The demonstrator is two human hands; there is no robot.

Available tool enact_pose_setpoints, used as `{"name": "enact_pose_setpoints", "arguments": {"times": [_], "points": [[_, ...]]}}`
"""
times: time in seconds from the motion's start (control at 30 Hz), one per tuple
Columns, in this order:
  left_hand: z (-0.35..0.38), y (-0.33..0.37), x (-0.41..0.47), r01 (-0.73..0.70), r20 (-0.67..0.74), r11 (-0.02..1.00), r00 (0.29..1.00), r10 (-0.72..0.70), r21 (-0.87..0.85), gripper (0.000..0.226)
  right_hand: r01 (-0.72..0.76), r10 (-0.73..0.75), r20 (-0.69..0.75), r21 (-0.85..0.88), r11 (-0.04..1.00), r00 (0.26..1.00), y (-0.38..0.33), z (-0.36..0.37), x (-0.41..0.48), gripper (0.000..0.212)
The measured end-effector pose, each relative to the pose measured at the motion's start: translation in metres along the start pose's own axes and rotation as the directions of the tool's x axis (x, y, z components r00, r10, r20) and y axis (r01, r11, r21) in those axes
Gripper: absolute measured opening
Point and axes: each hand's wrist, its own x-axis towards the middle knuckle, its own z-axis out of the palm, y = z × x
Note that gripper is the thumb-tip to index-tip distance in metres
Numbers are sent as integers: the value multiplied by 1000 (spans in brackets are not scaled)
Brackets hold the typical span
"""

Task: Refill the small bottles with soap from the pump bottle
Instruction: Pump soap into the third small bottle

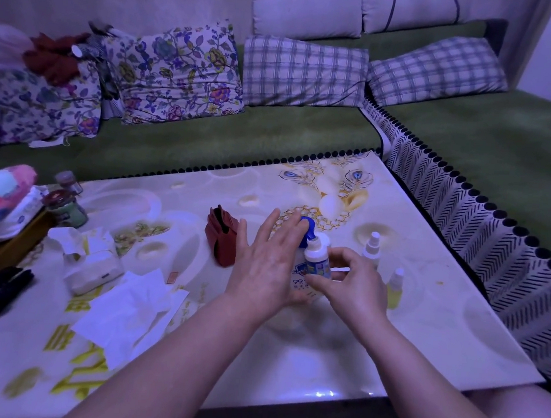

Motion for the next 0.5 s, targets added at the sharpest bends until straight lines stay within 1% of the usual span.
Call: {"name": "enact_pose_setpoints", "arguments": {"times": [0.23,0.37,0.5], "points": [[0,0,2,6,-16,999,1000,-6,-36,112,-14,14,4,15,1000,1000,-2,-1,1,34],[-5,1,2,18,-26,997,999,-19,-70,114,2,-1,-17,38,999,1000,-4,-3,4,35],[-7,2,3,18,-16,998,1000,-19,-60,114,7,-6,-22,39,999,1000,-6,-3,4,36]]}}
